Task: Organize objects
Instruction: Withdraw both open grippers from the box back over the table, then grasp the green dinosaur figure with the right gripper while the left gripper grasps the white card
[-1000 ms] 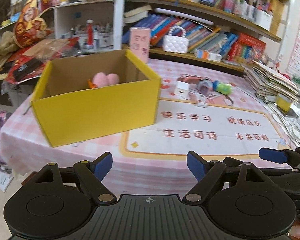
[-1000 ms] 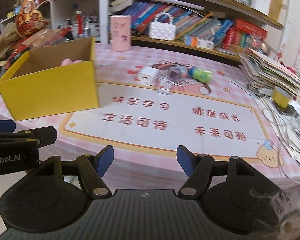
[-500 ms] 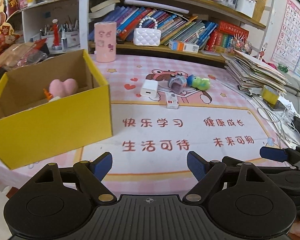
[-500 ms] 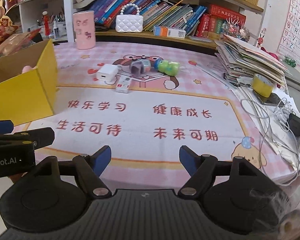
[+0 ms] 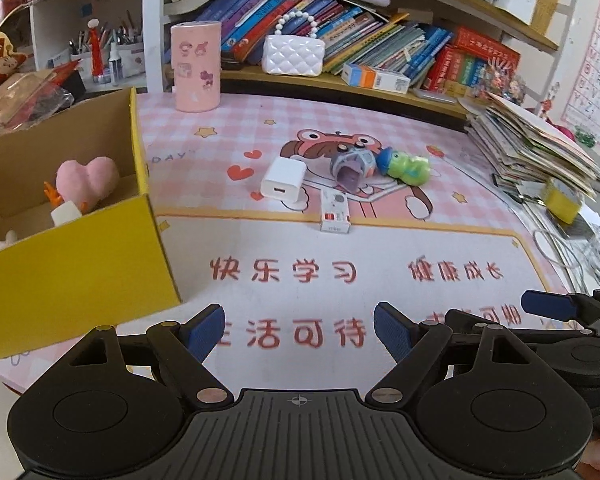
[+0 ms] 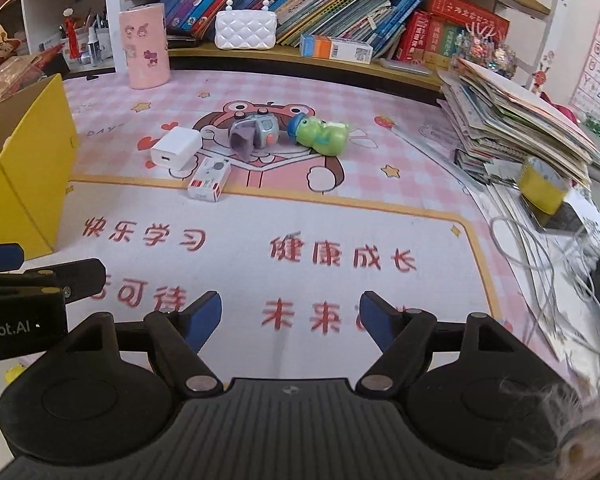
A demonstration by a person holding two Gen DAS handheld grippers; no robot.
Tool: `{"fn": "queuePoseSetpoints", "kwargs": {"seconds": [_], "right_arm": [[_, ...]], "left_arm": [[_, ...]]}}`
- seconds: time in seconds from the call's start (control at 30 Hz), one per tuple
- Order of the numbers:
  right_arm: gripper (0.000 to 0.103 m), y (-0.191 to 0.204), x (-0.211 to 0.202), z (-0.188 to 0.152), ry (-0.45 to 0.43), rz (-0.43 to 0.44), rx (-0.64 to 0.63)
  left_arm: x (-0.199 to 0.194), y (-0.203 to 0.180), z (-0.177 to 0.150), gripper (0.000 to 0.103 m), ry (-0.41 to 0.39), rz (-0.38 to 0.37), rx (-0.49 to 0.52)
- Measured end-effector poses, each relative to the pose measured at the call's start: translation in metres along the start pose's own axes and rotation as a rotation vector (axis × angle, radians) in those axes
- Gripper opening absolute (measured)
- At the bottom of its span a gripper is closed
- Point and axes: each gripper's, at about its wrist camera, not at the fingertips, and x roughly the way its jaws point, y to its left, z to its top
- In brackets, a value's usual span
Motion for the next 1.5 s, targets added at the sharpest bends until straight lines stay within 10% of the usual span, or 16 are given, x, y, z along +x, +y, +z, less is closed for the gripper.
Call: {"fn": "queuePoseSetpoints", "kwargs": {"seconds": [0.77, 1.2, 1.5], "right_arm": [[0.065, -0.044, 0.075, 0.064, -0.044, 0.119, 0.002], [0.059, -0.066, 0.128, 0.092, -0.069, 0.107, 0.007], [0.081, -0.072, 0.169, 0.121, -0.125, 0.082, -0.08]], "left_arm": [[0.061, -0.014, 0.054, 0.081, -0.002, 0.118, -0.056], [0.133, -0.043, 0.077, 0.059, 0.054, 0.08, -0.011], [0.165, -0.053, 0.079, 0.042, 0.1, 0.086, -0.006]]}}
